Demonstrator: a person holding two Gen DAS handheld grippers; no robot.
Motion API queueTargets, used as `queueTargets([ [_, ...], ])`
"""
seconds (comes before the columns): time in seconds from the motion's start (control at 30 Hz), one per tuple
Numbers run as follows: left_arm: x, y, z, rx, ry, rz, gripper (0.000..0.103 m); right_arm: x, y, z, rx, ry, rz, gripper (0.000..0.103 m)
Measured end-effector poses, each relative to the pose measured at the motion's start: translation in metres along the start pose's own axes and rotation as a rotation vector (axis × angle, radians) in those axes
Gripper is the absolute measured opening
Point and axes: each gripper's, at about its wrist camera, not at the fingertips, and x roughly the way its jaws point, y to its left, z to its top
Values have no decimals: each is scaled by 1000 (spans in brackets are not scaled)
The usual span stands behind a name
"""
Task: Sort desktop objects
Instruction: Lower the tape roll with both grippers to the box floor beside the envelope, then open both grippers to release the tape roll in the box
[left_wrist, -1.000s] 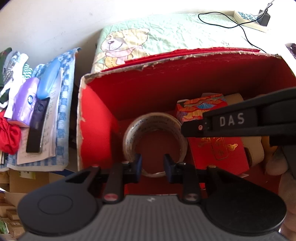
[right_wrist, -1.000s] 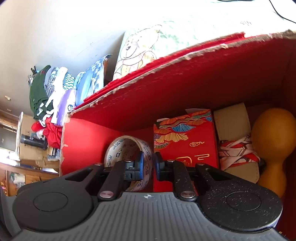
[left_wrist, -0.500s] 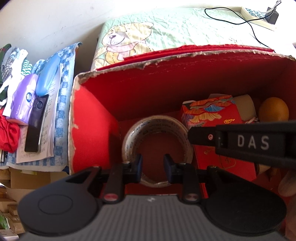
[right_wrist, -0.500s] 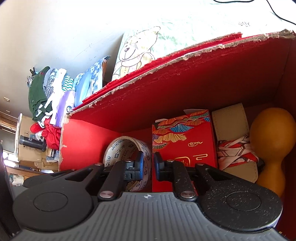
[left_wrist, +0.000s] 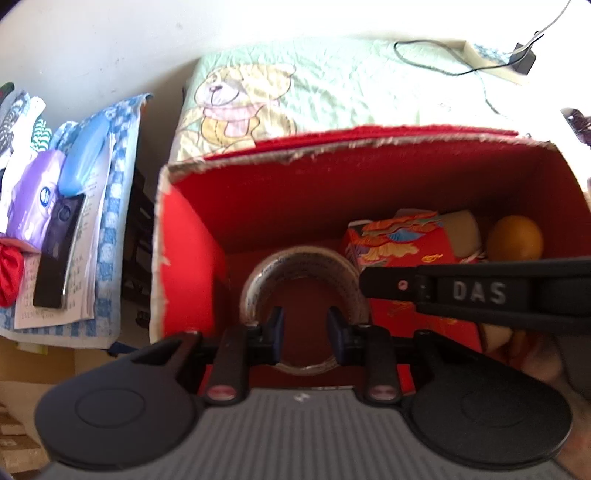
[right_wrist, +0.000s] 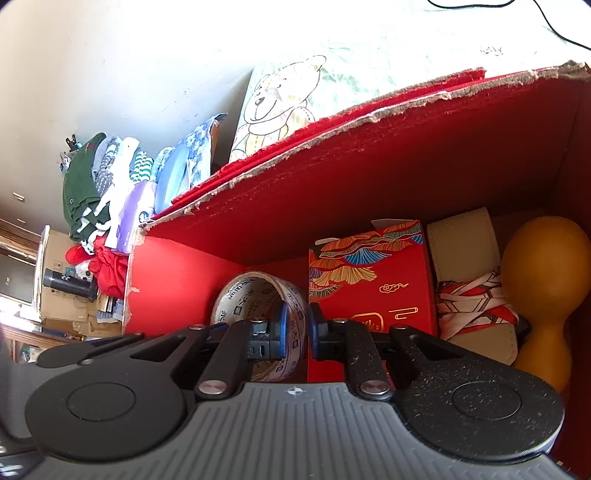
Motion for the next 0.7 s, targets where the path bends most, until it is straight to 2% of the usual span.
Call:
queueTargets([
  [0.2,-20,15,-13,-21,-3,-136,31,-3,-5,-1,29,-14,10,15],
  [0.4,-14,5,-23,-4,48,-192,31,-3,1,-1,-4,-11,9,11],
  [0.7,16,-7,-17,-22,138,-135,30,-4,0,-2,9,-8,6,11],
])
